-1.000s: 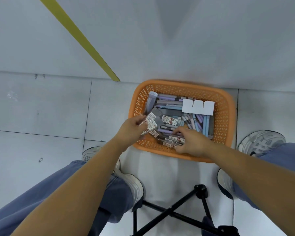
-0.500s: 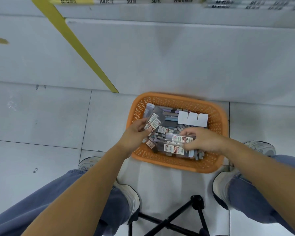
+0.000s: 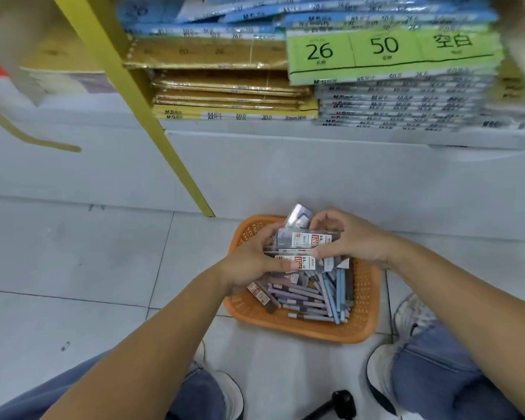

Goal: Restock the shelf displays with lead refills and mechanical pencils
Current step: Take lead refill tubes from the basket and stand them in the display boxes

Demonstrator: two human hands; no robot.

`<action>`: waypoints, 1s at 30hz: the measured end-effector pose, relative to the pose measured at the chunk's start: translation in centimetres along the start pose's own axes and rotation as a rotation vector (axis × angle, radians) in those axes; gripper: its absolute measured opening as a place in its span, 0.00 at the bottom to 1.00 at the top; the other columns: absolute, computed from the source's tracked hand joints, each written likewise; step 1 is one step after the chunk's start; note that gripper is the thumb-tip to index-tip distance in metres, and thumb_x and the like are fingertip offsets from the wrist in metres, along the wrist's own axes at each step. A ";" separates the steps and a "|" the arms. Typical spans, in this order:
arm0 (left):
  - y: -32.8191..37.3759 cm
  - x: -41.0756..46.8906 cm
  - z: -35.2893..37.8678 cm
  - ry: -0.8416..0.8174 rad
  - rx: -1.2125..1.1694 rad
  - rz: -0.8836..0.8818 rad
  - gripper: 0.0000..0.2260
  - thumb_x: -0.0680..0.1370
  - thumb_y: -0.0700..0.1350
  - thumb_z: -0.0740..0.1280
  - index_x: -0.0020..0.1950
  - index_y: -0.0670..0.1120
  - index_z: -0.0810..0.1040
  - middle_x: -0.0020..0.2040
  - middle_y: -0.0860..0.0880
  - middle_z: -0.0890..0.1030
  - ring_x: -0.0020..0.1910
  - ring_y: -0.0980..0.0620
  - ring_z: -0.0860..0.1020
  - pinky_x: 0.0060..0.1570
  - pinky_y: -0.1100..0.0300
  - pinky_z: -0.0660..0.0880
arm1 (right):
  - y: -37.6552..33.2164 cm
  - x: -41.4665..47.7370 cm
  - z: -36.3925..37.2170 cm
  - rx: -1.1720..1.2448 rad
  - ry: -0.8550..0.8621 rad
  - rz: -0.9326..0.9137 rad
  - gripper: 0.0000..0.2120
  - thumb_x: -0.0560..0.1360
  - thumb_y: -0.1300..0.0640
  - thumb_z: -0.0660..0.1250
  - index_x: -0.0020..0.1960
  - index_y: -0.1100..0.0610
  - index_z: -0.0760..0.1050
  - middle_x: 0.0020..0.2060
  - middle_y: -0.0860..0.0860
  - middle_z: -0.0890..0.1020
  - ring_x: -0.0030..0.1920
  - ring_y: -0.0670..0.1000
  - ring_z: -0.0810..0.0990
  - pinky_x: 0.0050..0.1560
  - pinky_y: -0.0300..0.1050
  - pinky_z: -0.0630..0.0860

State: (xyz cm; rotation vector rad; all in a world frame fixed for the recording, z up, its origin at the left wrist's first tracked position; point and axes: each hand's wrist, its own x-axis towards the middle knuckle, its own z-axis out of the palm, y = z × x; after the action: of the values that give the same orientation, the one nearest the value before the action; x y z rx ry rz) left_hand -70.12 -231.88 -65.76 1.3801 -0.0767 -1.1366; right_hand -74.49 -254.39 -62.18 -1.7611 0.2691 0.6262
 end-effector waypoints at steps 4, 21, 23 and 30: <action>2.7 -1.7 1.1 0.021 -0.064 0.084 0.25 0.72 0.36 0.77 0.63 0.58 0.78 0.56 0.53 0.84 0.57 0.47 0.84 0.45 0.54 0.83 | -2.6 -2.3 -0.6 0.202 0.097 -0.110 0.20 0.62 0.57 0.80 0.53 0.49 0.82 0.51 0.51 0.84 0.46 0.54 0.86 0.39 0.47 0.81; 19.5 -11.7 6.0 -0.121 0.086 0.313 0.27 0.73 0.39 0.74 0.69 0.50 0.71 0.61 0.43 0.82 0.58 0.40 0.82 0.50 0.38 0.81 | -20.3 -13.5 -5.5 -0.182 0.038 -0.519 0.17 0.70 0.67 0.75 0.53 0.50 0.77 0.42 0.52 0.83 0.39 0.51 0.77 0.36 0.43 0.75; 20.9 -11.9 6.7 -0.115 0.136 0.327 0.27 0.73 0.39 0.75 0.69 0.51 0.71 0.61 0.45 0.83 0.59 0.41 0.82 0.51 0.39 0.81 | -21.9 -14.1 -6.0 -0.204 0.029 -0.542 0.18 0.69 0.65 0.75 0.53 0.48 0.78 0.44 0.51 0.83 0.40 0.51 0.79 0.37 0.43 0.76; 23.0 -11.3 7.0 -0.128 0.089 0.471 0.15 0.76 0.42 0.74 0.59 0.58 0.81 0.60 0.48 0.84 0.58 0.45 0.83 0.46 0.44 0.83 | -22.9 -13.0 -6.2 0.027 0.216 -0.680 0.21 0.65 0.58 0.78 0.56 0.47 0.77 0.51 0.50 0.84 0.47 0.50 0.82 0.40 0.43 0.76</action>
State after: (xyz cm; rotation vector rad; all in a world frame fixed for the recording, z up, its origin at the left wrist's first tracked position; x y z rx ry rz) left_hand -67.01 -234.41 -39.51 1.2760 -0.5230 -0.8284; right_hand -72.43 -255.56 -35.25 -1.7514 -0.1769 -0.0570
